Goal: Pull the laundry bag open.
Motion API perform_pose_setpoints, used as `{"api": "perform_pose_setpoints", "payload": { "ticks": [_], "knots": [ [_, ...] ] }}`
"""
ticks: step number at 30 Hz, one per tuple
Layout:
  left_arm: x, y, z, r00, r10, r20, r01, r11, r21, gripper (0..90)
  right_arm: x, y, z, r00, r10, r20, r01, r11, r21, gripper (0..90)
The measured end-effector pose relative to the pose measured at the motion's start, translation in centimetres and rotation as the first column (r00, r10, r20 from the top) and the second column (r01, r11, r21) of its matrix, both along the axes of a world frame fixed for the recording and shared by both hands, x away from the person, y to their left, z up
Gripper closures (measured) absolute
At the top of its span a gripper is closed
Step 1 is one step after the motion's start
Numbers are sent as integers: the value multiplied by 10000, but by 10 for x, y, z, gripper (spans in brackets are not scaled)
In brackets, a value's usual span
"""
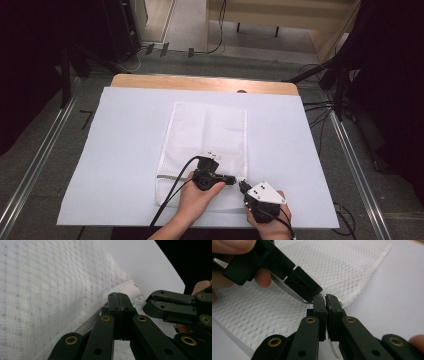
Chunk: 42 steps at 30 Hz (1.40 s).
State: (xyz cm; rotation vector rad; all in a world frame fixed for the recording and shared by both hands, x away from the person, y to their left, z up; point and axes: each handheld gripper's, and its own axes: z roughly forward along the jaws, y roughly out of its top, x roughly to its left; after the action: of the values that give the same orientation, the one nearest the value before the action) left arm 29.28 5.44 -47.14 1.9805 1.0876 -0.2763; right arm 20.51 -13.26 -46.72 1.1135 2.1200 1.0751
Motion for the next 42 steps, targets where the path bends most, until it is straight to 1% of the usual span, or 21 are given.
{"api": "perform_pose_setpoints", "payload": {
  "ticks": [6,8,10,12,14,17,21,22,23,24,27,29,31,32,34,35,36,39,40,41,42],
  "knots": [
    [0,4,3,9985,298,466,-311,9991,278,856,0,-1,0,9999,-77,-78,77,10000,-9,888],
    [0,6,3,9985,276,477,-296,9987,420,807,0,-1,-1,9999,-133,-91,133,9999,-8,888],
    [-1,3,1,9992,188,353,-207,9983,544,666,1,-2,-1,9997,-211,-130,211,9998,-44,888],
    [-2,1,0,9995,53,316,-72,9981,608,592,2,-2,-2,9995,-271,-152,270,9996,-55,888],
    [-2,0,-1,9996,-45,284,29,9985,552,574,3,-3,-3,9992,-334,-210,333,9994,-67,888],
    [-3,-1,-2,9992,-203,348,182,9980,599,591,4,-4,-4,9987,-405,-312,402,9991,-103,888],
    [-3,-2,-1,9977,-326,587,269,9951,956,677,5,-5,-6,9971,-576,-496,572,9983,-95,888],
    [-6,-4,0,9939,-513,980,372,9893,1409,710,5,-5,-6,9968,-597,-532,592,9982,-108,888],
    [-6,-4,0,9939,-513,980,372,9893,1409,724,5,-5,-6,9968,-597,-532,592,9982,-108,888],
    [-8,-7,2,9888,-779,1275,547,9828,1762,730,5,-5,-6,9962,-649,-577,645,9979,-87,888],
    [-11,-8,3,9849,-1025,1396,749,9790,1898,736,5,-5,-6,9960,-673,-582,669,9977,-98,888],
    [-11,-8,3,9848,-1081,1363,824,9799,1816,733,5,-6,-7,9958,-705,-590,701,9975,-86,887],
    [-9,-4,4,9879,-1122,1073,1004,9889,1094,747,5,-7,-7,9959,-687,-596,686,9976,-41,887],
    [-9,-2,5,9898,-966,1051,879,9926,840,739,5,-7,-7,9957,-706,-600,706,9975,-24,887],
    [-7,1,8,9906,-537,1257,445,9962,749,715,5,-6,-7,9956,-733,-584,731,9973,-42,887],
    [-6,2,9,9898,-331,1389,207,9957,902,715,5,-6,-7,9956,-733,-584,731,9973,-42,887],
    [-5,3,9,9873,-279,1567,75,9916,1294,716,5,-6,-6,9956,-735,-586,734,9973,-24,888],
    [-5,0,5,9863,-598,1537,307,9822,1853,707,3,-6,-4,9961,-742,-469,747,9972,88,887],
    [-8,-2,4,9818,-818,1716,462,9782,2023,682,2,-6,-2,9974,-670,-264,675,9975,212,887],
    [-8,-2,4,9818,-818,1716,462,9782,2023,668,2,-6,-2,9974,-670,-264,675,9975,212,887],
    [-10,-5,5,9771,-1009,1874,573,9727,2249,645,0,-6,2,9983,-581,-62,582,9976,367,887]
  ]
}}
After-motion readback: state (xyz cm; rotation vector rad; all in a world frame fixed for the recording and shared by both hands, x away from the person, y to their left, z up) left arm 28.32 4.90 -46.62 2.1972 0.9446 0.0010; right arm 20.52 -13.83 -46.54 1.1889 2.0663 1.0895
